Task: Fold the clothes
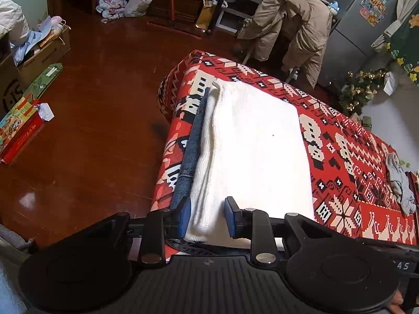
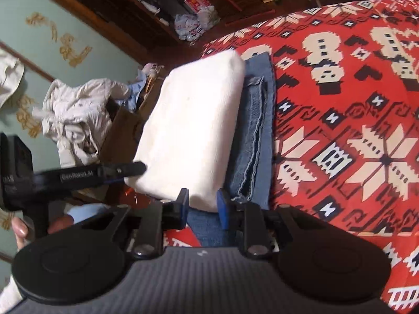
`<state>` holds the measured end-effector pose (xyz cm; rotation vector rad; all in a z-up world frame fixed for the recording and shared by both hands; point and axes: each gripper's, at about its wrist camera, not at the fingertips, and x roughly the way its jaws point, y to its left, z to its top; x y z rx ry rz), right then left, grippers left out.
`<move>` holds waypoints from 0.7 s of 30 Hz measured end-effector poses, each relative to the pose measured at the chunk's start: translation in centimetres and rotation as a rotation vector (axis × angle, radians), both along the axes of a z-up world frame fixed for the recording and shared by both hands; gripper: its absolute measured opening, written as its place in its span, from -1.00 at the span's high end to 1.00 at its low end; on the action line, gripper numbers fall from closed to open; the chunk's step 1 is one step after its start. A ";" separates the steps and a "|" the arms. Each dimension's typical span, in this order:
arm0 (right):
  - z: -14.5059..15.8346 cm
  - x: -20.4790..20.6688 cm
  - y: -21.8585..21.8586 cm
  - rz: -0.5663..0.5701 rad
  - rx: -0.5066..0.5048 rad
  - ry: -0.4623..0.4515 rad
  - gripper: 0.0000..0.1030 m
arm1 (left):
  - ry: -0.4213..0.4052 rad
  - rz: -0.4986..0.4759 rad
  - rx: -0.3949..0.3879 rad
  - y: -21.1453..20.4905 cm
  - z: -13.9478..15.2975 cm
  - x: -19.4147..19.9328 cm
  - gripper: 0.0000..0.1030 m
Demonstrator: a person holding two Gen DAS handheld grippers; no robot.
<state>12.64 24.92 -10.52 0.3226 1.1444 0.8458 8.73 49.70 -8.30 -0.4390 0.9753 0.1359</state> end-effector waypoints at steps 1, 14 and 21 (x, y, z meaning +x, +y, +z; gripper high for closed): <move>-0.4 0.1 0.2 -0.005 0.009 0.015 0.47 | -0.003 0.004 -0.010 0.1 -0.2 0.0 0.48; -2.0 1.8 0.9 -0.069 0.049 0.110 0.29 | -0.020 0.025 -0.015 0.6 -0.5 0.1 0.31; -2.0 4.8 2.4 -0.129 0.023 0.059 0.10 | -0.037 0.029 -0.018 1.4 -0.2 2.9 0.29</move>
